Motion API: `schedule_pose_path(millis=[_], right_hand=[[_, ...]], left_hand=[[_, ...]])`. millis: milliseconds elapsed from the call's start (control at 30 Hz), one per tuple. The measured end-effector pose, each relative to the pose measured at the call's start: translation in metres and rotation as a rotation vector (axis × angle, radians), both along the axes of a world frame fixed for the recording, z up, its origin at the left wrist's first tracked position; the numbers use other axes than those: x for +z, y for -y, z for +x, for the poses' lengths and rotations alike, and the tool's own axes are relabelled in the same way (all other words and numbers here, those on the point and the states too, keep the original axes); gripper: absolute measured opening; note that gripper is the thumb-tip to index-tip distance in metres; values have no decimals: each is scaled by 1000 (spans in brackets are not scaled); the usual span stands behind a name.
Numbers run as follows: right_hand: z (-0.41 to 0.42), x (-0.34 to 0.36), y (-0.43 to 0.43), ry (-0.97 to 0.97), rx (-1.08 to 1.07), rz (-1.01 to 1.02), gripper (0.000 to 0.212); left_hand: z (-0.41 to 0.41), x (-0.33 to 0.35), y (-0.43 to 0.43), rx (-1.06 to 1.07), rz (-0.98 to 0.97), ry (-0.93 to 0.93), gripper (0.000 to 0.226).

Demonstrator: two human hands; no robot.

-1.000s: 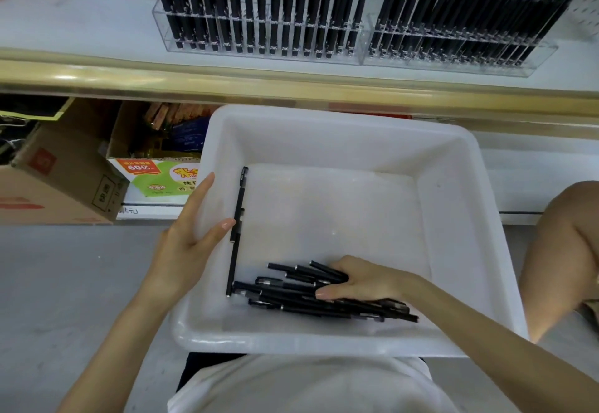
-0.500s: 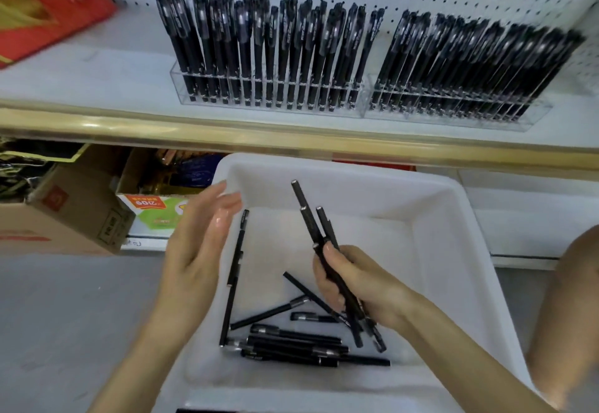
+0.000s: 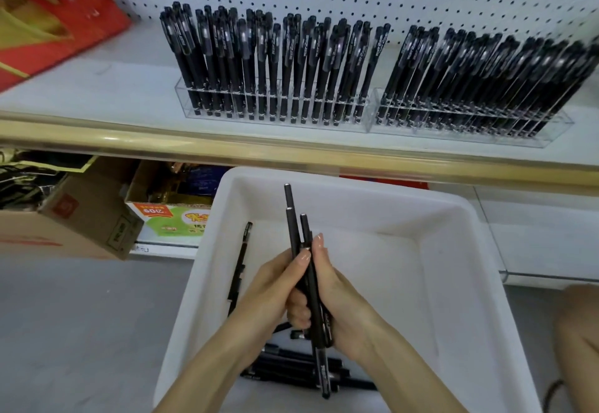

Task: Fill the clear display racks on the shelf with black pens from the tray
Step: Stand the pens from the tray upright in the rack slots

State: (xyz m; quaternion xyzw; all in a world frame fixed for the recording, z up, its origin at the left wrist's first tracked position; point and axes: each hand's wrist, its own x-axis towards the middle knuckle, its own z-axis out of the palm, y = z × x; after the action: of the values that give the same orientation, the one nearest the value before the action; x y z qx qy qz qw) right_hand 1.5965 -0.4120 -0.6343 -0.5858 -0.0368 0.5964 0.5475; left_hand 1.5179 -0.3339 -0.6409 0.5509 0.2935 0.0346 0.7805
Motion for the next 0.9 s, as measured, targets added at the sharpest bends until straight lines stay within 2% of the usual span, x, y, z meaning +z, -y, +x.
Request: schedule_pose_path(millis=[167,300,467,900], right_hand=[[3,1,-6,-21,-44,-78,80],[2,-2,-10,-26,-89,-111,82],[1,-3,-12,-36,-119,-137,82],[5,0,-14,-71,-73,-173,93]], left_hand=[[6,-5,2,141,-9,-63,43],[7,-8,2,147,63,-90,28],[8,-8,2,140,84,-100,20],[5,-6,-9,67,22,-35,26]])
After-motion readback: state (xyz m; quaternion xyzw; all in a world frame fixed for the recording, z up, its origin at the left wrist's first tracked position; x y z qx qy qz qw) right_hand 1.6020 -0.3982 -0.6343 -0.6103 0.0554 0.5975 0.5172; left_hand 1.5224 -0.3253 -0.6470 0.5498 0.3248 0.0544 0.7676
